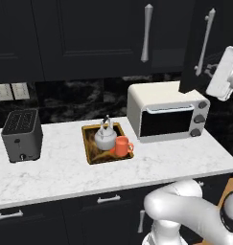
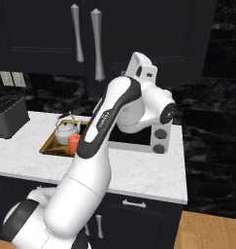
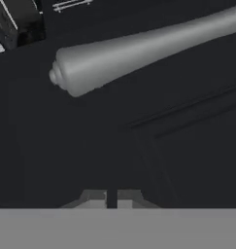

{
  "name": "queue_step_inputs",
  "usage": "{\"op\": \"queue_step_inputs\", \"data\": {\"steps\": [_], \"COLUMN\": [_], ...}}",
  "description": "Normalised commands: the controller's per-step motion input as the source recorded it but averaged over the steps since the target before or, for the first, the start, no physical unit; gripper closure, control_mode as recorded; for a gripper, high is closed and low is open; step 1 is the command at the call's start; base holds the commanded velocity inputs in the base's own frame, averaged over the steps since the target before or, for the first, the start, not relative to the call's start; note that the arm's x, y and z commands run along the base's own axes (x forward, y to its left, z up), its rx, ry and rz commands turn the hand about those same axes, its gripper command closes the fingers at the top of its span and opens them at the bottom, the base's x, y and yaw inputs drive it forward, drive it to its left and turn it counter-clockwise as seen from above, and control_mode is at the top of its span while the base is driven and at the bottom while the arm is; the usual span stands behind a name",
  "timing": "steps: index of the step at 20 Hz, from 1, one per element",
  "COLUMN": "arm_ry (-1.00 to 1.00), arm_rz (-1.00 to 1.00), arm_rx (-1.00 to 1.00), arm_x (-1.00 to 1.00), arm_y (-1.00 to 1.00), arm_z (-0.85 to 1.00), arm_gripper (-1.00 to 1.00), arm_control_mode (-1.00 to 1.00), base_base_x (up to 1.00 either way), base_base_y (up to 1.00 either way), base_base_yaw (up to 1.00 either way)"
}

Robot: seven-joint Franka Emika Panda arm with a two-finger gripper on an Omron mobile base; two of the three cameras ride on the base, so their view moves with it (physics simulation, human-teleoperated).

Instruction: Pick the kettle from the counter and place it on the tray. Then pick the mug from the cabinet and place it on the tray. Then close the cabinet doors.

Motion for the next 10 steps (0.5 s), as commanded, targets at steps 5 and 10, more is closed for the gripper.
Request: {"op": "queue_step_inputs", "data": {"steps": [5,10], "arm_ry": [0.19,0.14], "arm_rz": [-0.58,-0.24], "arm_rx": [-0.06,0.00], "arm_x": [0.65,0.97], "arm_y": [0.87,0.38], "arm_z": [-0.21,-0.19], "arm_gripper": [1.00,1.00], "arm_control_mode": [-1.00,-1.00], "base_base_x": [0.00,0.00], "base_base_y": [0.00,0.00], "base_base_yaw": [0.00,0.00]}}
